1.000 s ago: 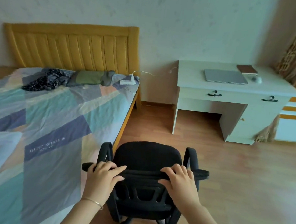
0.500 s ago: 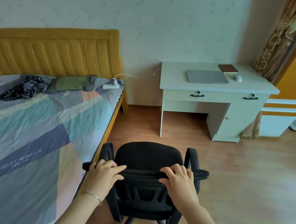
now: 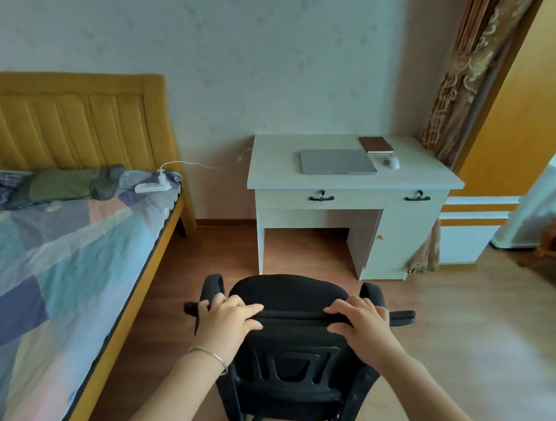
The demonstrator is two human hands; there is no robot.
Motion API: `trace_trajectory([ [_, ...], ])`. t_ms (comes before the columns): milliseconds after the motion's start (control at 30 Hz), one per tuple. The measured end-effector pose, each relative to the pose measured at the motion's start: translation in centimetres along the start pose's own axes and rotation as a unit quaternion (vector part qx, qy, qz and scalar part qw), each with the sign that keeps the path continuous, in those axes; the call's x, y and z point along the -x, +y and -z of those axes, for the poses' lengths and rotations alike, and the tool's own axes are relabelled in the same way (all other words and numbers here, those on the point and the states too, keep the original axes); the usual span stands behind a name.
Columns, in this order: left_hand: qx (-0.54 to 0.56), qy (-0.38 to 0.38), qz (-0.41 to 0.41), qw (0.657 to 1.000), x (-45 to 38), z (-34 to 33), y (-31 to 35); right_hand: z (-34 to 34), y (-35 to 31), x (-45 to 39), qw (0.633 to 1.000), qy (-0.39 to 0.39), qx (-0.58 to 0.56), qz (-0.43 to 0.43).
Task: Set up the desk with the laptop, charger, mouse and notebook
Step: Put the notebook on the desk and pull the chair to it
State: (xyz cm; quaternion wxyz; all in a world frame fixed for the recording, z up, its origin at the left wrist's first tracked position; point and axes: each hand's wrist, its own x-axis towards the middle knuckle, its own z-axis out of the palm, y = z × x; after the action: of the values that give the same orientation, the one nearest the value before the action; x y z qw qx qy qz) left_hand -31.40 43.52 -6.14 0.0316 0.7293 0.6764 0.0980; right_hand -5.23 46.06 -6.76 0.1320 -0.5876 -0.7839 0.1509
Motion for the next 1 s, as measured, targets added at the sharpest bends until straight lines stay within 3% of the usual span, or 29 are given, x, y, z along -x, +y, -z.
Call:
trace_trajectory([
  [300, -0.016, 0.074, -0.062, 0.995, -15.5, -5.2, 8.2, 4.7, 12.7, -11.4, 0.999, 0.025, 0.010, -0.035],
  [633, 0.036, -0.023, 0.038, 0.998, -30.2, -7.7, 14.5, 9.1, 22.3, -23.6, 0.998, 0.014, 0.023, -0.051],
  [1000, 0.031, 0.015, 0.024, 0.999, -39.6, -7.9, 16.2, 10.6, 27.2, -32.9, 1.000, 0.014, 0.004, -0.027],
])
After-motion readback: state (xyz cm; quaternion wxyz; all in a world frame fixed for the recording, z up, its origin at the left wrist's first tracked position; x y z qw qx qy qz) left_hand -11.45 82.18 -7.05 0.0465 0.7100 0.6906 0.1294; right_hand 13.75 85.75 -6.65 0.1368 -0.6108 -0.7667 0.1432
